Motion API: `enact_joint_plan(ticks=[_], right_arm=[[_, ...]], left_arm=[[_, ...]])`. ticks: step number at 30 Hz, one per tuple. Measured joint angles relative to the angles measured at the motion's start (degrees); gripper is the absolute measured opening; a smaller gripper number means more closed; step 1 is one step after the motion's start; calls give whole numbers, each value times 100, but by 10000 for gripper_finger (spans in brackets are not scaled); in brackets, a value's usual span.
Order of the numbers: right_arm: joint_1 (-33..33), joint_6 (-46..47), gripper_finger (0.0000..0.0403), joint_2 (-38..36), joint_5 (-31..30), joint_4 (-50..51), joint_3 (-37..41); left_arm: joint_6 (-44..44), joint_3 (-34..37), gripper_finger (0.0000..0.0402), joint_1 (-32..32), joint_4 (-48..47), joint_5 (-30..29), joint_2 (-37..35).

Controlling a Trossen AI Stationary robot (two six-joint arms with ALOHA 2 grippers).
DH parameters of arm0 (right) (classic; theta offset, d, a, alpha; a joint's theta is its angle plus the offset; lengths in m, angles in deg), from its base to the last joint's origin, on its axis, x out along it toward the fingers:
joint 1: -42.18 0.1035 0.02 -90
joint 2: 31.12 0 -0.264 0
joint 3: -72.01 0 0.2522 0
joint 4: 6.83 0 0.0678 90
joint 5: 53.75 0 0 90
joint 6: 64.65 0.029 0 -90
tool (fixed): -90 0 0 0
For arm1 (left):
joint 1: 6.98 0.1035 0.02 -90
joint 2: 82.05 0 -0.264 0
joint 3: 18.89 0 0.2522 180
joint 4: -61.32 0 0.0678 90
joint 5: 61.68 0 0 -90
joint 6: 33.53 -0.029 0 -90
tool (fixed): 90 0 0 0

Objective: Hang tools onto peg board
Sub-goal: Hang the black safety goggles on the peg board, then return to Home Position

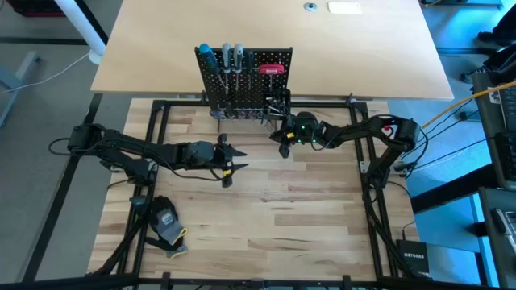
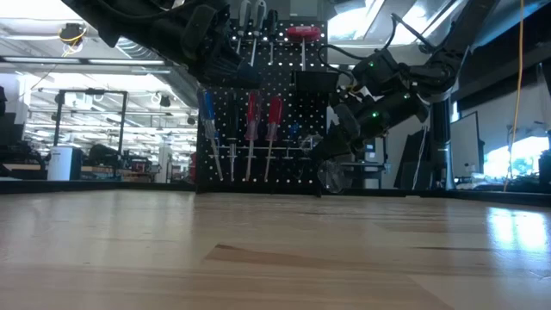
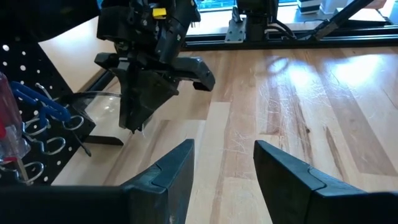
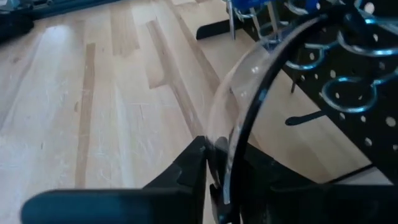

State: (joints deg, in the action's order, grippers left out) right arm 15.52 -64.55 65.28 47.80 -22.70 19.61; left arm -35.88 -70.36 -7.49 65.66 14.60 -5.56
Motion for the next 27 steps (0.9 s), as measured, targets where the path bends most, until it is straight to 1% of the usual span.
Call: enact_joint_plan(ticks=[4, 7, 10, 13, 15, 18, 22, 27], right_arm=[[0, 288, 91, 0, -16, 5, 2], [-1, 392, 124, 2, -184, 2, 4], [-2, 481, 161, 2, -187, -19, 4], [-2, 488, 191, -94, 11, 104, 6], [-2, 454, 204, -253, 207, 369, 7], [0, 415, 214, -564, 144, 929, 7], [0, 249, 216, -1009, -33, 1674, 7], [3, 183, 215, -1361, -44, 2255, 7]], left_arm=[[0, 0, 156, 0, -14, 0, 0], [21, 0, 156, 0, -53, 0, 0], [26, 0, 156, 0, -63, 2, 0], [37, 0, 156, 0, -89, 2, 0], [37, 0, 156, 0, -96, 2, 0], [22, 0, 156, 0, -191, 2, 0], [33, 0, 156, 0, -323, 2, -10], [49, 0, 156, 0, -598, 4, -19]])
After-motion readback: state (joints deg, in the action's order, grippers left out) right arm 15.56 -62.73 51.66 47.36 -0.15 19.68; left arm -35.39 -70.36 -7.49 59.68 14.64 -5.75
